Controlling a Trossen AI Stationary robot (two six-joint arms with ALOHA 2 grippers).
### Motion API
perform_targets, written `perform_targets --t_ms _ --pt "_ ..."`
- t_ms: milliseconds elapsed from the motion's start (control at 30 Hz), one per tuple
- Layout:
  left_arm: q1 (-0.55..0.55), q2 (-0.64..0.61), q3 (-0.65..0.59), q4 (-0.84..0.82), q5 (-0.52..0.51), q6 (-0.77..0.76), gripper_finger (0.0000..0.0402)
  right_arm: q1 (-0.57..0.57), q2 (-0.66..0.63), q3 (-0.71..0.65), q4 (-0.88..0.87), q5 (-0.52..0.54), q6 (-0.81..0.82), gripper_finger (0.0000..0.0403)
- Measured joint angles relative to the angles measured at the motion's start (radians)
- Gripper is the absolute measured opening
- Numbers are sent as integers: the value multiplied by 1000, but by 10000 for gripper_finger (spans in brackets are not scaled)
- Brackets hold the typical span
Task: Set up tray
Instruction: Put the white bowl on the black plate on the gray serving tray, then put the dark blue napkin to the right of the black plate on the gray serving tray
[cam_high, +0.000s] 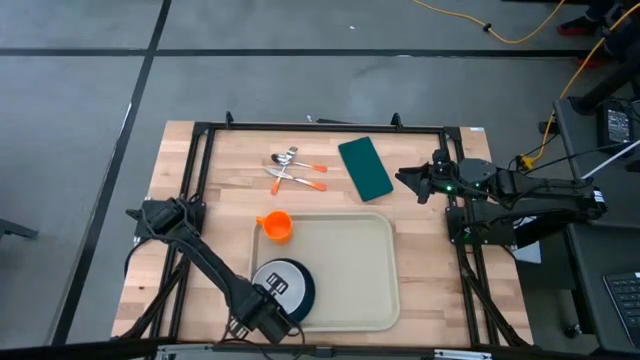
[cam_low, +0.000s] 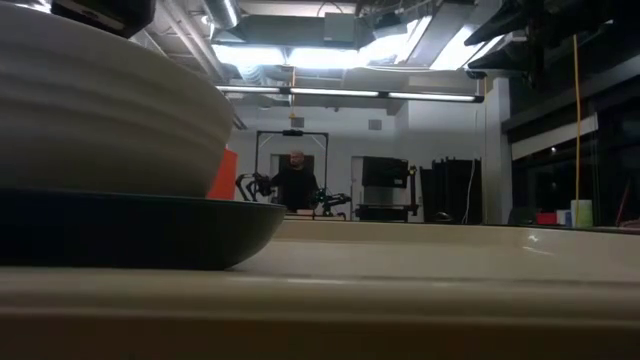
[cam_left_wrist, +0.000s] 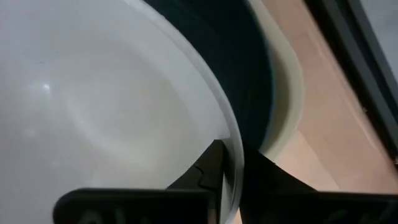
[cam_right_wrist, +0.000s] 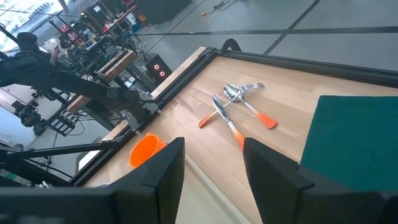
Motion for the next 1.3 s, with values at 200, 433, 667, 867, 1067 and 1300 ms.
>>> perform_targets --t_ms 200,433,667,867,1067,1300 --pt "-1 2 -1 12 20 0 45 0 0 0 1 1 -15 169" --pt "19 2 -1 25 0 -79 81 0 0 0 1 2 -18 169" --pt "36 2 21 -6 56 -88 128 0 0 0 1 2 -18 169" --pt "35 2 128 -95 46 -62 141 0 0 0 2 2 -21 169" --pt "35 2 293 -261 48 -114 141 0 0 0 2 -18 -21 169" --pt "32 -84 471 -292 -303 -414 141 0 16 0 8 -129 -41 169"
